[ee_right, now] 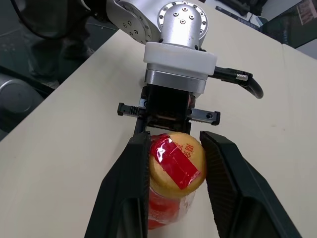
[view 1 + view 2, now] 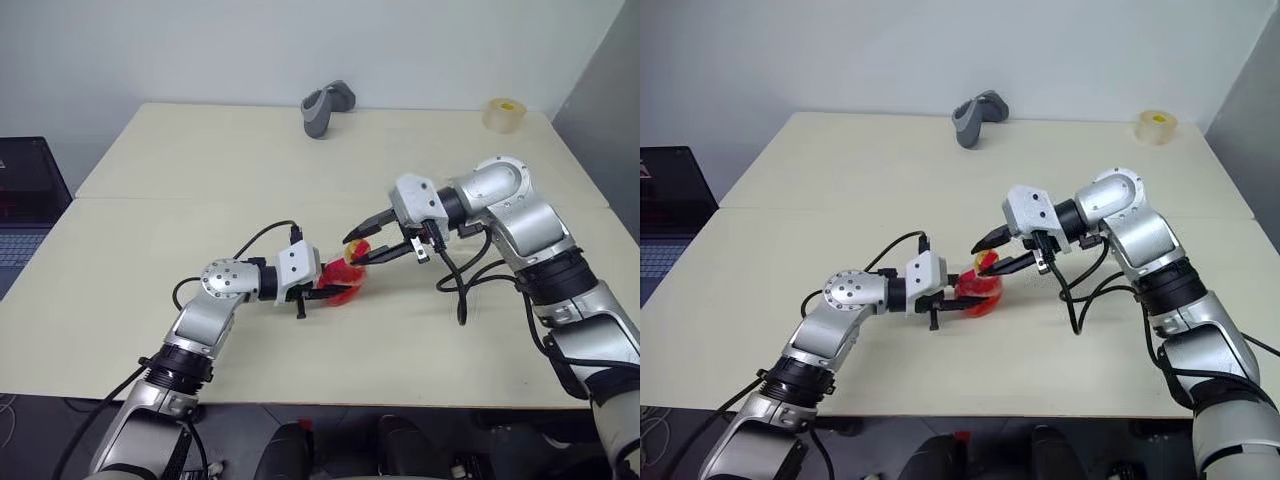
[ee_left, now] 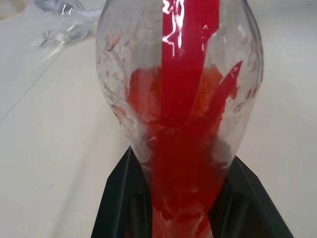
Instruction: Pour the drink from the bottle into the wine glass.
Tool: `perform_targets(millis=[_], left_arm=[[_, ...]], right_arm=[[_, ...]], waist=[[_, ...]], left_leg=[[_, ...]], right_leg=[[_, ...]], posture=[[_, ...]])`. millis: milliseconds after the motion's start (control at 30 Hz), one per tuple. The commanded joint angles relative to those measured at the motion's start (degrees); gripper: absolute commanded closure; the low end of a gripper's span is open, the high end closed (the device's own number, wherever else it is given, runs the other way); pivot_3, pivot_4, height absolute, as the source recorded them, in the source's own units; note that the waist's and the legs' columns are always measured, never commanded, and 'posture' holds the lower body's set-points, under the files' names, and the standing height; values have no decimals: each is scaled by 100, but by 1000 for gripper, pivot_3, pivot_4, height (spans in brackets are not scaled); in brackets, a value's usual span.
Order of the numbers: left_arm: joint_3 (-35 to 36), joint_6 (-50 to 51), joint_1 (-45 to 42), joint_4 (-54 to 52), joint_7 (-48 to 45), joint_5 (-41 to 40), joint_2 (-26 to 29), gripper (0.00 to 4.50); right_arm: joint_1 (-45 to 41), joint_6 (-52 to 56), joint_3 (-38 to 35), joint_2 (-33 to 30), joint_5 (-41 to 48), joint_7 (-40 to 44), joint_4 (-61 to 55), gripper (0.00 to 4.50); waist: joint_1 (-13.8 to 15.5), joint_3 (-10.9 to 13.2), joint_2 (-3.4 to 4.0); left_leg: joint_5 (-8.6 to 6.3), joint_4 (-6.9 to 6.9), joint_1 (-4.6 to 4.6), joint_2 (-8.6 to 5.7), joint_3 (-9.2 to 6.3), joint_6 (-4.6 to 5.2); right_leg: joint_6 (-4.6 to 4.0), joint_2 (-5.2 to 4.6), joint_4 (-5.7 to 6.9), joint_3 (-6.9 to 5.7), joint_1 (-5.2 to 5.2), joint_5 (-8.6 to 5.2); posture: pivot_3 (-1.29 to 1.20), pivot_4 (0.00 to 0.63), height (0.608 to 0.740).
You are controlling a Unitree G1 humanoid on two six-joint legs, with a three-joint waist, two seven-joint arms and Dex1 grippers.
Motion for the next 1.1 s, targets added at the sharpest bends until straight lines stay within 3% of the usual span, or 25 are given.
perform_targets(millis=[33, 233, 400, 500, 633, 1100], left_arm=[[20, -100, 11, -161, 130, -39, -101, 3576], [139, -14, -5, -136, 438, -77, -255, 3601], [259, 0, -91, -35, 709, -107, -388, 3601], [313, 54, -176, 24, 843, -140, -492, 3601], [269, 20, -233, 80, 812, -101, -530, 3601], [243, -30, -251, 107, 770, -60, -485, 3602]], right_arm=[[353, 702, -539, -33, 313, -548, -663, 2553], [1334, 2015, -1541, 67, 857, -2192, -2320, 522], [2124, 2901, -2065, 362, 1113, -3692, -3650, 503], [2493, 3220, -2041, 897, 976, -4763, -4193, 503], [2775, 3377, -1833, 1359, 901, -5468, -4515, 503], [3098, 3458, -1490, 1470, 986, -5693, -4569, 503]], waist=[[11, 0, 0], [26, 1, 2], [14, 1, 1], [-3, 1, 2], [-4, 1, 2], [-6, 1, 2]], left_leg=[[0, 2, -3, -1, -4, 0], [0, 6, -12, -5, -9, 0], [0, -1, -8, -4, -10, 0], [0, 0, -8, -4, -9, 0], [1, 0, -7, -5, -10, -1], [1, -1, -6, -6, -11, -1]], right_leg=[[0, -1, 0, -1, -1, 0], [0, -4, 3, -3, -3, 0], [0, -2, 7, -4, -3, 0], [1, 0, 12, -2, -4, 0], [1, 1, 17, -3, -5, -1], [1, 5, 11, -4, -4, -1]], posture=[[0, 150, 740], [0, 150, 740], [0, 150, 740], [0, 150, 740], [0, 150, 740], [0, 150, 740]])
